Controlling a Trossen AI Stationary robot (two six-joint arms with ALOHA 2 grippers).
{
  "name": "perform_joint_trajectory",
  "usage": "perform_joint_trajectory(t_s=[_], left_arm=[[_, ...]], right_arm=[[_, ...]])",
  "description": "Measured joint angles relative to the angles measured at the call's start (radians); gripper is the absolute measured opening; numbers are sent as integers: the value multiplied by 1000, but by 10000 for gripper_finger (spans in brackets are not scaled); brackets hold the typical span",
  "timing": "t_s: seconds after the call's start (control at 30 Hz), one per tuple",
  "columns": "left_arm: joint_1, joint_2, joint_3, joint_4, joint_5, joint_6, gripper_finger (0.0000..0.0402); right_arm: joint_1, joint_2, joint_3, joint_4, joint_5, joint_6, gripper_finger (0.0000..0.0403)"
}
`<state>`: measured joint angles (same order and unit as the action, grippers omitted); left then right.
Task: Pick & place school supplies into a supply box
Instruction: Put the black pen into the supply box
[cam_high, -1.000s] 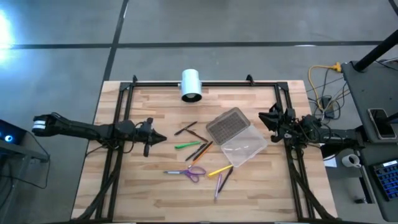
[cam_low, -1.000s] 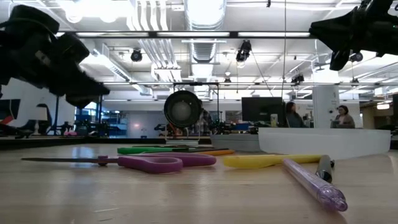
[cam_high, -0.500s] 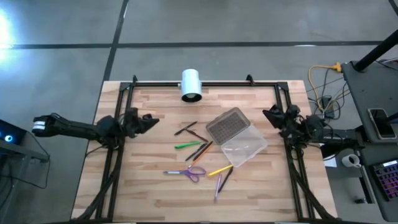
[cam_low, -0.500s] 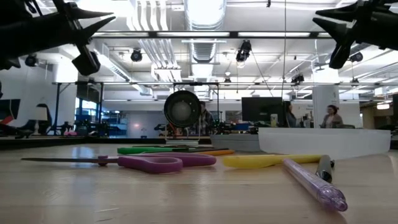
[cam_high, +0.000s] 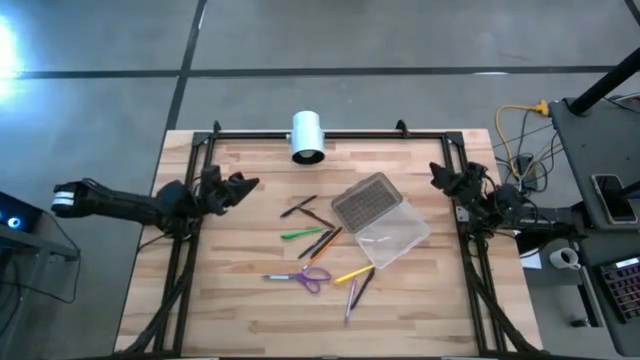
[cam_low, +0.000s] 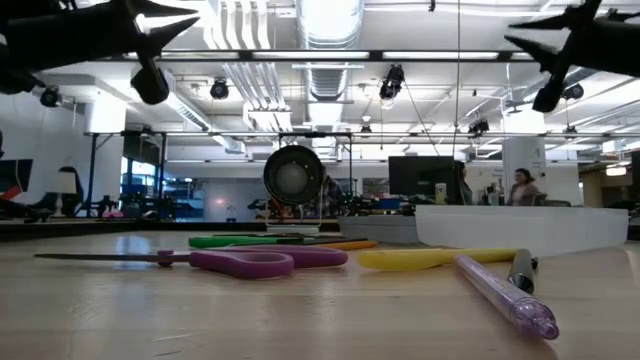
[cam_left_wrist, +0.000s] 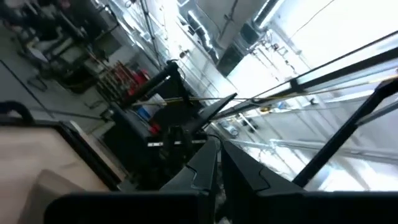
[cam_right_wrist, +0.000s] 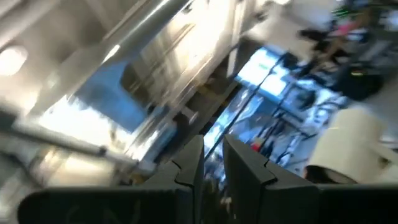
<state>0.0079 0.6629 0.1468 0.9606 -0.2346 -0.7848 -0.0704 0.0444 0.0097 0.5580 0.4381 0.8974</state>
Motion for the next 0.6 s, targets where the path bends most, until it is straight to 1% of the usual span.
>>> perform_joint_trajectory(t_s=[0.03,0.1,0.17,0.23,0.3,0.4,0.5,0.6], left_arm=[[-2,14,13,0,13,6,8],[-3,45,46,0,72,25,8],[-9,85,85,-24,128,27,8],[-18,125,131,-115,155,28,8],[-24,162,186,-286,158,28,8],[-28,222,294,-635,158,27,8],[-29,296,422,-968,158,28,12],[-29,370,545,-1241,157,74,31]], right_arm=[[0,7,0,-1,27,56,54],[-1,31,0,-2,55,167,54],[-3,60,0,-6,27,148,54],[-2,91,0,-8,-26,148,54],[-2,133,0,-11,-19,213,54],[-1,200,6,-65,-18,225,59],[2,270,69,-236,-19,232,80],[4,336,188,-502,-30,209,109]])
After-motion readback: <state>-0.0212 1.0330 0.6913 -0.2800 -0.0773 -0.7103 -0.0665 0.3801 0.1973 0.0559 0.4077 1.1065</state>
